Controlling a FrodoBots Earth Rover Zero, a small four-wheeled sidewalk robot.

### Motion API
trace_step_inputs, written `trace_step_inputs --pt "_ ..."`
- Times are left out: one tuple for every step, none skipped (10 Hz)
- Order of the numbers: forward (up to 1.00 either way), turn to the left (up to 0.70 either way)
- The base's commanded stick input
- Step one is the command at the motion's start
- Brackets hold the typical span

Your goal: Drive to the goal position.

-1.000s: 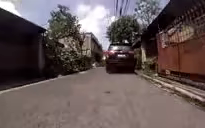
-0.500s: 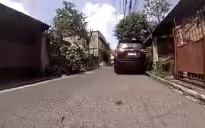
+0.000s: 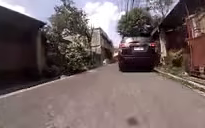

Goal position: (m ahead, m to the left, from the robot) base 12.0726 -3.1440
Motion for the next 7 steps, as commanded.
trace_step_inputs --pt "1.0 0.27" --pt "1.0 0.27" --pt "1.0 0.1" --pt "1.0 0.0" --pt "1.0 0.0" --pt "1.0 0.16" --pt "1.0 0.18"
